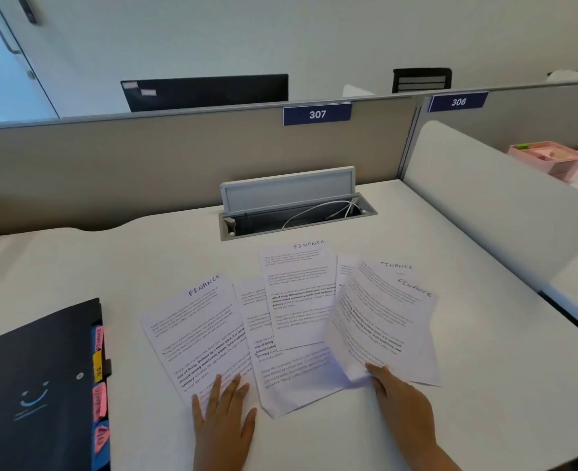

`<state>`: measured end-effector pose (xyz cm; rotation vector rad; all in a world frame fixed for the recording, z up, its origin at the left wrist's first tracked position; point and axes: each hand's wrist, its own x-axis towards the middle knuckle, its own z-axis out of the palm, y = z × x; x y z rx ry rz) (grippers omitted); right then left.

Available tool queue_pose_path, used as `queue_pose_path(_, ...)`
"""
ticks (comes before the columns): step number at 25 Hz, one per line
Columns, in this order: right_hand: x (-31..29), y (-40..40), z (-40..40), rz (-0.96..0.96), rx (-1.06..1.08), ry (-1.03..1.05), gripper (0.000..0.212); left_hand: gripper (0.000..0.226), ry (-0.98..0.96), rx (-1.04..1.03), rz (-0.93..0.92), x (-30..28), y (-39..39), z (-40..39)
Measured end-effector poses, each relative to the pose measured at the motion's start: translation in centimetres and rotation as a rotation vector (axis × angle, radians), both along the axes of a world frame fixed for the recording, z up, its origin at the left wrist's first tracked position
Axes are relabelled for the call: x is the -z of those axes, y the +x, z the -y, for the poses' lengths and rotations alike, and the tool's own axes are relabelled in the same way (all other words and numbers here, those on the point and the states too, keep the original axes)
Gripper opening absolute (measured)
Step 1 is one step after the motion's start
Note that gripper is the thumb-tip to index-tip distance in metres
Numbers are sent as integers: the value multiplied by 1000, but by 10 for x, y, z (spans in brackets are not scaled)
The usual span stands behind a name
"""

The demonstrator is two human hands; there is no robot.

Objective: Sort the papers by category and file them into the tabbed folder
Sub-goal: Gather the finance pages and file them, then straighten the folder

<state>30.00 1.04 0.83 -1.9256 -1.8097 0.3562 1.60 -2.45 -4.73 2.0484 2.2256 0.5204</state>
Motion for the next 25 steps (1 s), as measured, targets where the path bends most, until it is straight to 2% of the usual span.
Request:
queue_pose_path(3, -3, -8, 3, -48, -148, 30, 25, 51, 27, -127, 232, -26, 10, -11)
queue_pose_path(4, -3, -14, 6, -17, -190, 81, 25, 44, -49, -236, 485, -47, 16, -22)
queue_pose_path(5, -1, -22, 10, 18, -262, 91, 13, 41, -196, -323, 834, -67, 21, -32)
queue_pose_path(6, 2, -29, 12, 37, -374, 85, 17, 42, -369, -393, 1128, -82, 24, -40)
queue_pose_path(7, -1, -35, 13, 39, -497, 58, 37, 47, -483, -411, 1296, -91, 22, -46)
queue_pose_path(8, 2, -39, 14, 53, -567, 52, 47, 52, -539, -404, 1355, -98, 20, -50)
queue_pose_path(10, 3, -42, 15, 111, -618, 92, 49, 57, -579, -393, 1352, -101, 14, -55)
queue_pose_path(13, -8, -50, 16, -71, -616, -35, 34, 39, -645, -401, 1301, -98, 13, -51)
queue_pose_path(14, -13, -48, 10, -144, -539, -82, 30, 36, -651, -421, 1300, -96, 13, -49)
queue_pose_path(16, -16, -46, 5, -77, -496, -45, 30, 41, -617, -498, 1342, -95, 17, -48)
queue_pose_path(18, -9, -43, 7, 30, -490, -147, 41, 38, -593, -541, 1335, -94, 21, -48)
queue_pose_path(19, -15, -42, 5, -20, -508, -211, 54, 30, -591, -520, 1278, -94, 23, -47)
queue_pose_path(20, -11, -40, 4, 63, -499, -186, 59, 21, -589, -480, 1209, -94, 26, -46)
queue_pose_path(22, -14, -38, 4, -148, -445, -306, 45, 17, -559, -402, 1087, -92, 30, -46)
queue_pose_path(23, -12, -34, 5, -247, -389, -261, 47, 18, -526, -387, 1069, -94, 31, -46)
queue_pose_path(25, -8, -31, -3, -306, -206, -177, 39, 16, -447, -369, 1086, -98, 32, -46)
